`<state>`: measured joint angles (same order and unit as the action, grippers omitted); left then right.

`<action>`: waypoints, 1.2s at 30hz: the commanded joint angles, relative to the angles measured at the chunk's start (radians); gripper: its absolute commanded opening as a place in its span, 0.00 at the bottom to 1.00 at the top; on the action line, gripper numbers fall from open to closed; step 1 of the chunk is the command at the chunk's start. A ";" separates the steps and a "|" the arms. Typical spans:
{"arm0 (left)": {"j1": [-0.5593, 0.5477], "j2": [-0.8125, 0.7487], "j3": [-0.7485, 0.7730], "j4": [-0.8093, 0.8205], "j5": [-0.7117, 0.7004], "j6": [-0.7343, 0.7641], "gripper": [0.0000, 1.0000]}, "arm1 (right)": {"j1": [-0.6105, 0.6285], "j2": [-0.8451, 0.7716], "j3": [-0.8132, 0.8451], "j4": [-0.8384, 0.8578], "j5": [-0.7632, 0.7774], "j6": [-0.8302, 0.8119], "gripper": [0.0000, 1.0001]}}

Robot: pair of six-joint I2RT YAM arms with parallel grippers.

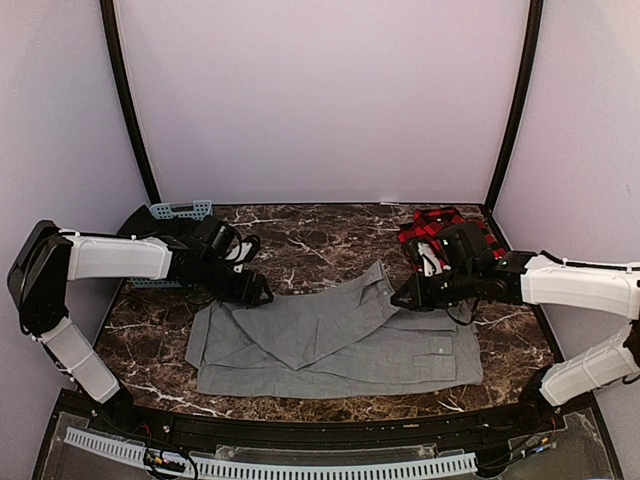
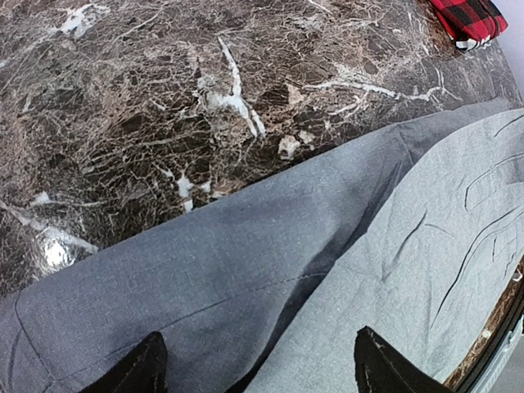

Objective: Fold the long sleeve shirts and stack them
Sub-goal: Fold the sleeve of the rectangle-folded shirt.

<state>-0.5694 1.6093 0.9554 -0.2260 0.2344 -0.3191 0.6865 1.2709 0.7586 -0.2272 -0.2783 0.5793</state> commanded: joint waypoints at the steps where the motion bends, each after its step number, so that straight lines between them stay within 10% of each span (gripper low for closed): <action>1: 0.006 -0.023 -0.016 0.027 0.009 -0.007 0.77 | -0.003 -0.023 0.022 -0.007 -0.042 -0.060 0.00; 23: 0.009 -0.056 -0.023 -0.017 -0.008 0.000 0.76 | -0.003 -0.242 0.296 -0.264 -0.175 -0.163 0.00; 36: 0.009 -0.017 -0.033 -0.022 0.012 0.002 0.75 | -0.008 -0.208 0.314 -0.347 0.023 -0.162 0.00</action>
<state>-0.5648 1.5845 0.9474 -0.2367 0.2428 -0.3214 0.6861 1.0389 1.0676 -0.5648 -0.3454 0.4191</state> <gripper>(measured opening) 0.752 0.004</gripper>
